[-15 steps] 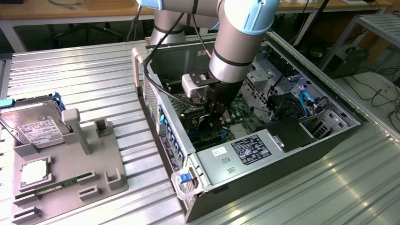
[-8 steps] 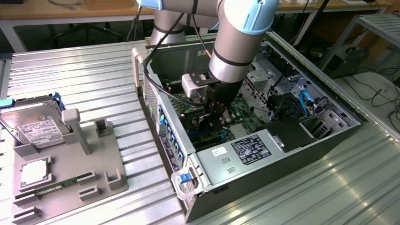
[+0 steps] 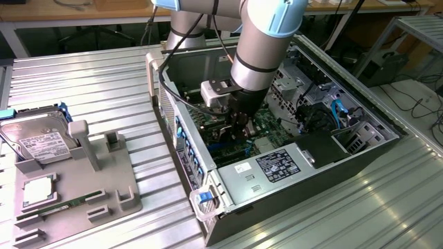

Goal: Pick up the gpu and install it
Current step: 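Press down on the gpu until it lock into place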

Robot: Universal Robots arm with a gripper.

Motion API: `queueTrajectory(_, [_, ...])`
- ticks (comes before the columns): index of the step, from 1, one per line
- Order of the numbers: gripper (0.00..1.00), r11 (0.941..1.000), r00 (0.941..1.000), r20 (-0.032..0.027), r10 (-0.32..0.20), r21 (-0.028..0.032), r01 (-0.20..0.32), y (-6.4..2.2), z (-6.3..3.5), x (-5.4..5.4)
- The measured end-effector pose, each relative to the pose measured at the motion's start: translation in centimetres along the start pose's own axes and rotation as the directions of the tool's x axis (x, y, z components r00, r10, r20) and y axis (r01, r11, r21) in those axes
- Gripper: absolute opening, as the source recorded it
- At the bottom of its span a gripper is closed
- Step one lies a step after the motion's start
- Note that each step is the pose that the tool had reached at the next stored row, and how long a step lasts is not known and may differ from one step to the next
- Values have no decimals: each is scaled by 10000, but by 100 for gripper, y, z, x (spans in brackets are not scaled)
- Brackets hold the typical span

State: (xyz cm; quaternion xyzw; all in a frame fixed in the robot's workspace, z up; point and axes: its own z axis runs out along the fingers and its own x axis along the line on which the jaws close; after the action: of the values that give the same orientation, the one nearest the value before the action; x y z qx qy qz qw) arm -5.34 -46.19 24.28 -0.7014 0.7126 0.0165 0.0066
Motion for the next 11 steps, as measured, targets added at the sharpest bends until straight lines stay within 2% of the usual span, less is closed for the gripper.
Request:
queueTrajectory(6, [28, 10000, 10000, -2, 1, -1, -1, 0, 1, -9])
queueTrajectory(8, [28, 10000, 10000, 3, 1, 0, -1, -1, 81, -7])
queueTrajectory(10, [28, 10000, 10000, 1, 1, -1, -1, 0, 48, -8])
queueTrajectory(11, [28, 10000, 10000, 4, 0, -2, 0, -1, 131, -5])
